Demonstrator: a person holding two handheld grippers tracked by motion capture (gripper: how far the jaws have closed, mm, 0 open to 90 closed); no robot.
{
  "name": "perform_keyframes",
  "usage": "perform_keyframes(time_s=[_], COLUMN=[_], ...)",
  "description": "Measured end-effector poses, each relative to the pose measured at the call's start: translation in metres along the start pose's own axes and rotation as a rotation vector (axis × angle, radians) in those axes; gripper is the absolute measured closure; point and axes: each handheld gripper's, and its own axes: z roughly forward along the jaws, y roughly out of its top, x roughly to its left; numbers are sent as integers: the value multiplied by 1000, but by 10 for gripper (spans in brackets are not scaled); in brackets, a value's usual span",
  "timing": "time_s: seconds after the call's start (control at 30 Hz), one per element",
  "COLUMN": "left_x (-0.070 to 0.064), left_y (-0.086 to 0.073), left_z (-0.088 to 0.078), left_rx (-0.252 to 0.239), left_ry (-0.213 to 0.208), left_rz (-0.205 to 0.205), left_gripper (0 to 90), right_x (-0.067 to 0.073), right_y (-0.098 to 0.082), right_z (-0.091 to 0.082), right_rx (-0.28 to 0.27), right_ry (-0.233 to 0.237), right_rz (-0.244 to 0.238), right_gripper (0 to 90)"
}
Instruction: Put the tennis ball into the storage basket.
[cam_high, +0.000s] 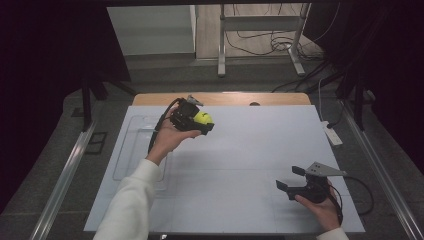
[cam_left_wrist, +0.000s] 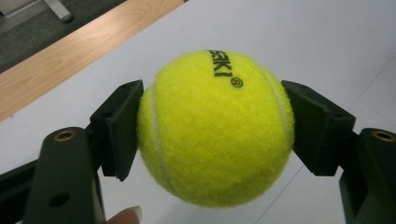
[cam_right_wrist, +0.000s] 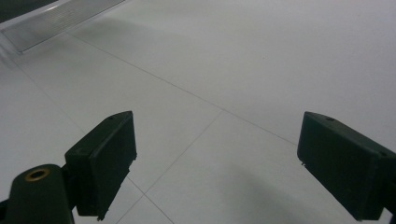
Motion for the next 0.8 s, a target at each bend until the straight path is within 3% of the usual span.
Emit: perform_keyframes(time_s=[0.8], left_x=[11], left_y=[-2], left_z=[-21], left_rx=[-43], left_ry=[35], left_rz=[-19], left_gripper=[267], right_x=[0], right_y=[0], right_z=[0], right_rx=[0], right_ry=[-2], right_rz=[0], right_gripper=[121])
